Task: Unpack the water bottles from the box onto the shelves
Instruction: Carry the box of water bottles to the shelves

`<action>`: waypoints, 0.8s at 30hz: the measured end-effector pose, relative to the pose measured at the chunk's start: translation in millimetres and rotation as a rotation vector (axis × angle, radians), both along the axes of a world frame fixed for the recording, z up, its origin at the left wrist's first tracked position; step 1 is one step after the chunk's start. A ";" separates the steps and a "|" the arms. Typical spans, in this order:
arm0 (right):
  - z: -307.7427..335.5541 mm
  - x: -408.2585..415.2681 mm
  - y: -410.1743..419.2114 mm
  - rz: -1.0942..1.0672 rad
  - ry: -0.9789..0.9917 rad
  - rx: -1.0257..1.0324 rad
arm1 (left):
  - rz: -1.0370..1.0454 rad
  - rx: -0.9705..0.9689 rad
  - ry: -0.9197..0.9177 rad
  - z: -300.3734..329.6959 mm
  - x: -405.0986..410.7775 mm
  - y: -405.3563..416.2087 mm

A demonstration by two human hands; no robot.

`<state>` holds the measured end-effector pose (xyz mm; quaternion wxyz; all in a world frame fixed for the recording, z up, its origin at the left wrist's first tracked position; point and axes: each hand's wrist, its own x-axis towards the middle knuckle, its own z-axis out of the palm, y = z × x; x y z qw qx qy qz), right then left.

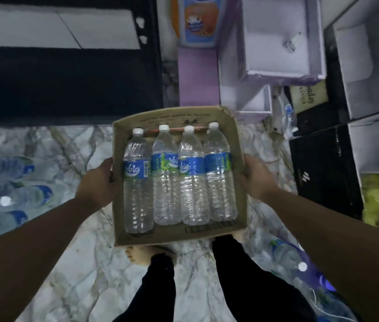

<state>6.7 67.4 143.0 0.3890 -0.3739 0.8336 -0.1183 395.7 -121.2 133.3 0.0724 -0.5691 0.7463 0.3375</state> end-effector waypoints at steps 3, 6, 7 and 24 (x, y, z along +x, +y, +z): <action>8.0 44.7 -20.4 0.004 -0.026 -0.016 | -0.007 -0.025 -0.028 12.3 39.7 -17.2; 5.0 79.6 -35.6 0.003 -0.065 -0.008 | 0.000 -0.023 -0.069 19.4 72.5 -30.0; 2.7 89.4 -41.8 0.015 -0.073 0.000 | 0.007 -0.025 -0.077 20.3 82.2 -34.3; -115.2 191.1 -119.9 0.029 0.035 0.078 | 0.006 0.017 -0.076 -90.6 187.4 -102.5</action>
